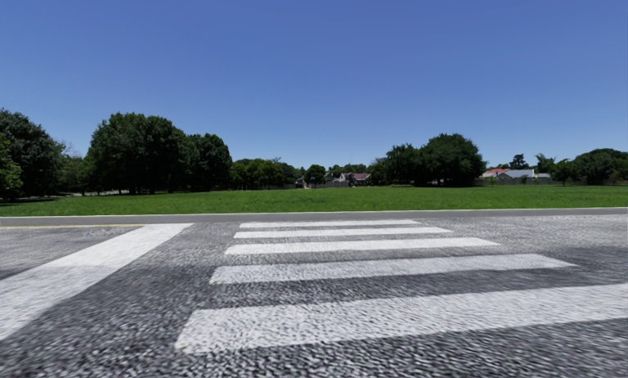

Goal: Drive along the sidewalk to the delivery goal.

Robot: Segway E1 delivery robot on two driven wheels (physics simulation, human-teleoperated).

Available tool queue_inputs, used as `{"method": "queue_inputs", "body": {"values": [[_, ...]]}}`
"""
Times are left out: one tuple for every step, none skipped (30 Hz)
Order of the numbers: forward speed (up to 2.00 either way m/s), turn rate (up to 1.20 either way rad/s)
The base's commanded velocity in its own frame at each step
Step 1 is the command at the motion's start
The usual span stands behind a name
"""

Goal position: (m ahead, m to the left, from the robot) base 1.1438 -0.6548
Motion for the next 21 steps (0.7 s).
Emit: {"method": "queue_inputs", "body": {"values": [[0.43, 0.0], [0.9, 0.0], [0.9, 0.0], [1.25, 0.0], [1.41, 0.0], [1.47, 0.0], [1.49, 0.0], [1.49, 0.0], [1.52, 0.0], [1.53, 0.0], [1.53, 0.0], [1.54, 0.0], [1.54, 0.0], [1.54, 0.0], [1.54, 0.0], [1.54, 0.0], [1.54, 0.0], [1.54, 0.0], [1.54, 0.0], [1.54, 0.0], [1.54, 0.0]]}}
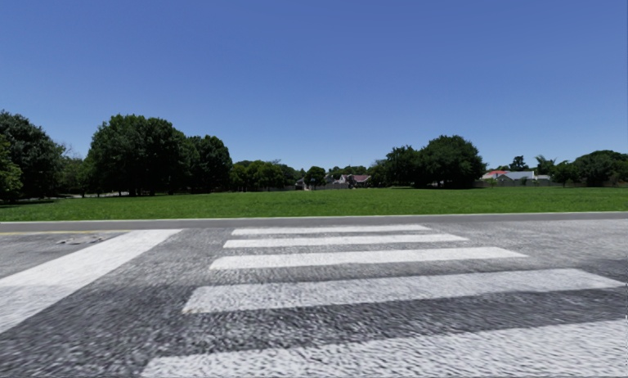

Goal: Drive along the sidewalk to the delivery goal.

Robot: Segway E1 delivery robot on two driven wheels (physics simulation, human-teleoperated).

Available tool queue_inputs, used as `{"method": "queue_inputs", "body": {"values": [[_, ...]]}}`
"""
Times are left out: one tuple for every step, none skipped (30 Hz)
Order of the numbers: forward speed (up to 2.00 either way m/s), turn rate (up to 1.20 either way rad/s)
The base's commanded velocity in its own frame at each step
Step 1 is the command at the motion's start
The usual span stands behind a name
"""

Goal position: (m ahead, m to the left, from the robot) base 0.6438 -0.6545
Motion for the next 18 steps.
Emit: {"method": "queue_inputs", "body": {"values": [[1.54, 0.0], [1.47, 0.0], [1.47, 0.0], [1.23, 0.0], [0.93, 0.0], [0.76, 0.0], [0.76, 0.0], [0.65, 0.0], [0.61, 0.0], [0.54, 0.0], [0.54, 0.0], [0.5, 0.0], [0.43, 0.0], [0.35, 0.0], [0.24, 0.0], [0.17, 0.0], [0.17, 0.0], [0.11, 0.0]]}}
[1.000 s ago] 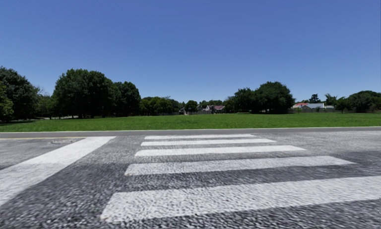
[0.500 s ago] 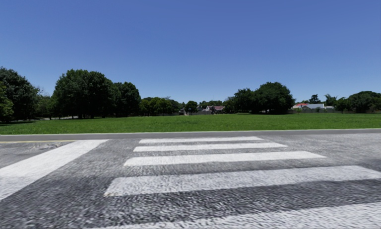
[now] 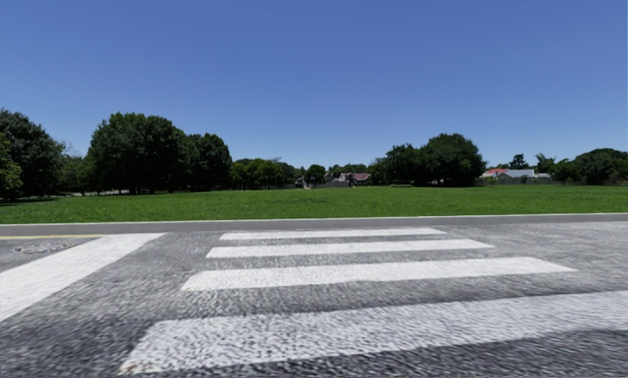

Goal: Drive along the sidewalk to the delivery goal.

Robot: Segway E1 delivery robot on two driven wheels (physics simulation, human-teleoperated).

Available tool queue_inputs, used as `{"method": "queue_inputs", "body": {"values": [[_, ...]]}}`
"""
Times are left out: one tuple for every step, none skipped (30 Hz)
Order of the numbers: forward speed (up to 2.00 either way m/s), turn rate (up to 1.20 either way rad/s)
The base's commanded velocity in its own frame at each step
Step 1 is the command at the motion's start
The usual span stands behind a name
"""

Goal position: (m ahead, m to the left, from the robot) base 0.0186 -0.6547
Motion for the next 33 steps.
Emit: {"method": "queue_inputs", "body": {"values": [[0.06, 0.0], [0.01, 0.0], [0.01, 0.0], [0.0, 0.0], [0.0, 0.0], [0.0, 0.0], [0.0, 0.0], [0.0, 0.0], [0.0, 0.0], [0.0, 0.0], [0.0, 0.0], [0.0, 0.0], [0.0, 0.0], [0.0, 0.0], [0.0, 0.0], [0.0, 0.0], [0.0, 0.0], [0.0, 0.0], [0.0, 0.0], [0.0, 0.0], [0.0, 0.0], [0.0, 0.0], [0.0, 0.0], [0.0, 0.0], [0.0, 0.0], [0.0, 0.0], [0.0, 0.0], [0.0, 0.0], [0.0, 0.0], [0.0, 0.0], [0.0, 0.0], [0.0, 0.0], [0.0, 0.0]]}}
